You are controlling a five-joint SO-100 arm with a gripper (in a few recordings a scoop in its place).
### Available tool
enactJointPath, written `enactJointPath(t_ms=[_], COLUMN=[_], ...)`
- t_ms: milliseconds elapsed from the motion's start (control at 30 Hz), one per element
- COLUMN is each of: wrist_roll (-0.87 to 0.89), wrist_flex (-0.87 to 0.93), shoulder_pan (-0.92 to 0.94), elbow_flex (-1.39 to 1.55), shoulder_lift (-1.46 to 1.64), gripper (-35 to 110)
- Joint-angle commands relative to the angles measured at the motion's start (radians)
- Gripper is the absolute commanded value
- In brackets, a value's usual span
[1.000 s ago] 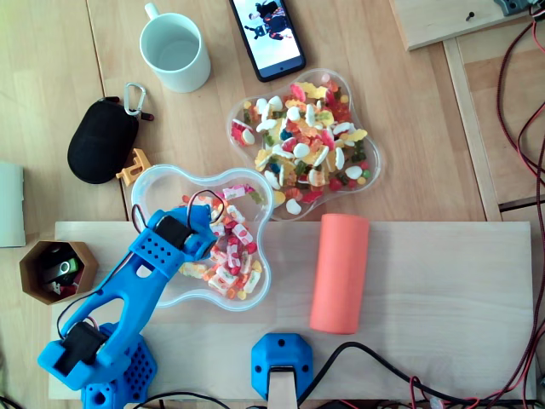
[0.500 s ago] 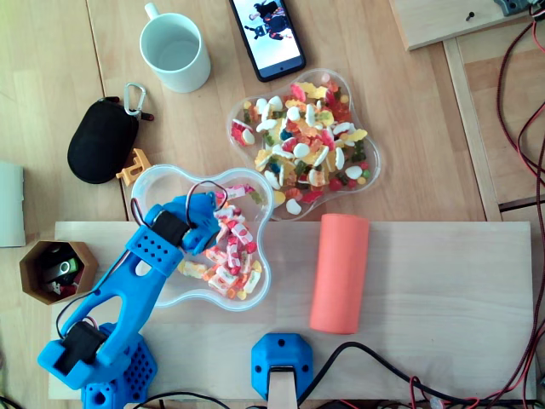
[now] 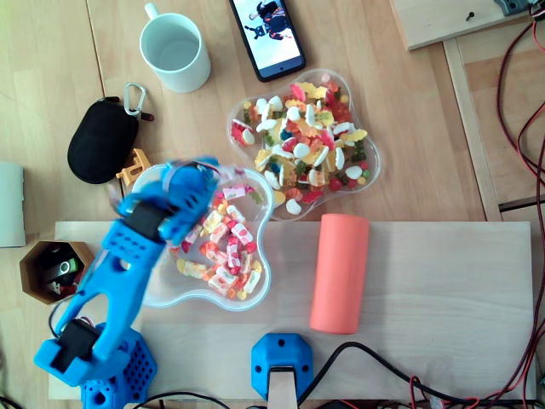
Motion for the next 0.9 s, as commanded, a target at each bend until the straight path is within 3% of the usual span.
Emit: enactJointPath(t_ms=[0,367,667,867], wrist_roll=[0.129,0.425,0.425,0.439], wrist_flex=[-0.011,-0.055,-0.428,-0.578], shoulder_pan=[-0.075,-0.322,-0.36,-0.353], elbow_flex=[-0.133,-0.25,-0.388,-0.443], shoulder_lift=[0.043,-0.074,-0.275,-0.353], gripper=[-3,-3,-4,-4])
